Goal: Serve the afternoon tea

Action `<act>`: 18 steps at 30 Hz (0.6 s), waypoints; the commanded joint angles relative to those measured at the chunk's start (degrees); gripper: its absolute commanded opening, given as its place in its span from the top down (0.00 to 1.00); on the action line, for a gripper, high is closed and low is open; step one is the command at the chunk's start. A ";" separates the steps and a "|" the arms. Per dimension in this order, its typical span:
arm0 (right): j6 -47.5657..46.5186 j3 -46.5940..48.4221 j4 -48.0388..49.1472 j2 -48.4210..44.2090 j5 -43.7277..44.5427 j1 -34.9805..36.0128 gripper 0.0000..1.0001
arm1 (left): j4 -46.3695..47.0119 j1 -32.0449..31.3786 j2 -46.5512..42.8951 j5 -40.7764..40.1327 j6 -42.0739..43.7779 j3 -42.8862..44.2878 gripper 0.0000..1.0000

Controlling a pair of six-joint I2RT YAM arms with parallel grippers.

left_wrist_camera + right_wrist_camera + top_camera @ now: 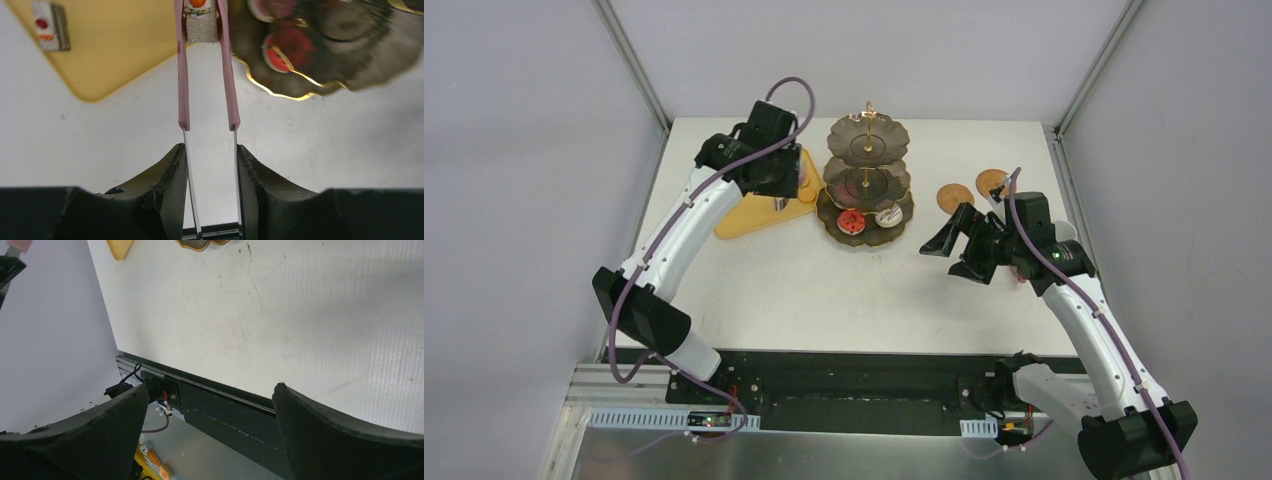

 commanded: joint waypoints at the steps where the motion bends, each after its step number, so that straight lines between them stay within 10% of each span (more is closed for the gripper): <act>1: -0.10 1.24 0.69 -1.04 -0.38 -0.44 0.01 | -5.78 -5.75 -4.03 1.67 6.46 7.71 0.96; 18: 0.73 1.32 1.35 -0.43 -0.30 -0.43 0.01 | -5.02 -8.81 -1.10 10.83 14.79 12.55 0.94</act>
